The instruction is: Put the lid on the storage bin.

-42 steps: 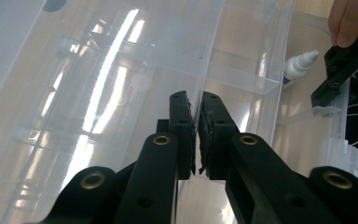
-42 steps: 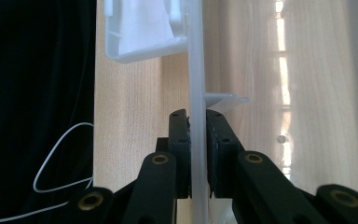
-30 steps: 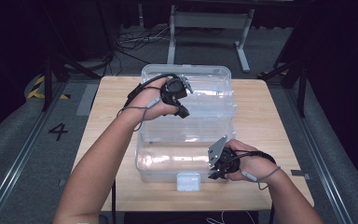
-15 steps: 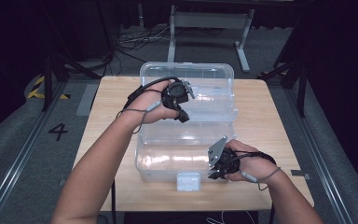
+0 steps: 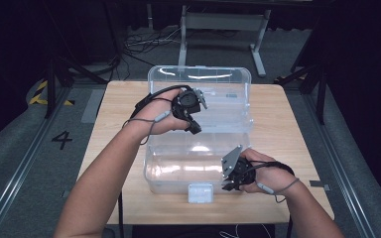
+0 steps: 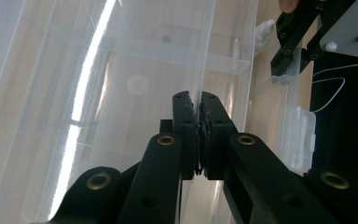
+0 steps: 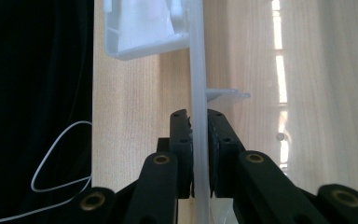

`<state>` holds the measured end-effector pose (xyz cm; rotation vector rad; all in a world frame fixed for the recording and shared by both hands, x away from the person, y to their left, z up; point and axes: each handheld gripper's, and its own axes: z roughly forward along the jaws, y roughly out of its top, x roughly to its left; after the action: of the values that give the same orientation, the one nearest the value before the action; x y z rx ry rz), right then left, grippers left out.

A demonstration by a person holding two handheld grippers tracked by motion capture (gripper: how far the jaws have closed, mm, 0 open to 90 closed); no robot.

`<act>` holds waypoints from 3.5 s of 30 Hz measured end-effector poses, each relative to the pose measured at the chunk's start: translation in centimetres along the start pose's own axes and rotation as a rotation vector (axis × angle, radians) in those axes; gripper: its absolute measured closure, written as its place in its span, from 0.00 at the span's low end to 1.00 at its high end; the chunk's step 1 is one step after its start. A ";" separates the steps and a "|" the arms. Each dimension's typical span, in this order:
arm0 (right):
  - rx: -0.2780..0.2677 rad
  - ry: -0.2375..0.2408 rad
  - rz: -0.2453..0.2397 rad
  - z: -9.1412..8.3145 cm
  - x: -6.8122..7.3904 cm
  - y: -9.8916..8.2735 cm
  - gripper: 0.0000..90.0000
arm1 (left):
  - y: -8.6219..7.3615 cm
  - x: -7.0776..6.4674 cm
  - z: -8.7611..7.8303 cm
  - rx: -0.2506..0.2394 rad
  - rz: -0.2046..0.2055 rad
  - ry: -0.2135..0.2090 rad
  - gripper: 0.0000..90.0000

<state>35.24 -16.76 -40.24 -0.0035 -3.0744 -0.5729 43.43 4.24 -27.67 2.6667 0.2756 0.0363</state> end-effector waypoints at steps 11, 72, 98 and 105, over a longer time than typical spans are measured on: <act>-0.001 -0.012 -0.011 0.0 0.1 0.0 0.91 | 0.0 -0.8 0.2 0.023 0.029 -0.022 0.97; -0.066 -0.153 -0.024 -2.8 1.9 0.4 0.92 | -0.2 -3.7 1.4 0.074 0.057 -0.032 0.97; -0.272 -0.159 0.022 -6.3 2.4 -0.3 1.00 | -0.4 -4.8 1.9 0.102 0.078 -0.028 0.98; -0.370 -0.173 0.075 -7.7 2.2 -1.0 1.00 | -0.5 -5.0 2.0 0.101 0.076 -0.021 0.98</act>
<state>33.09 -20.42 -33.39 -0.1802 -3.0578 -1.1827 38.62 2.81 -29.55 2.7752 0.1728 0.0189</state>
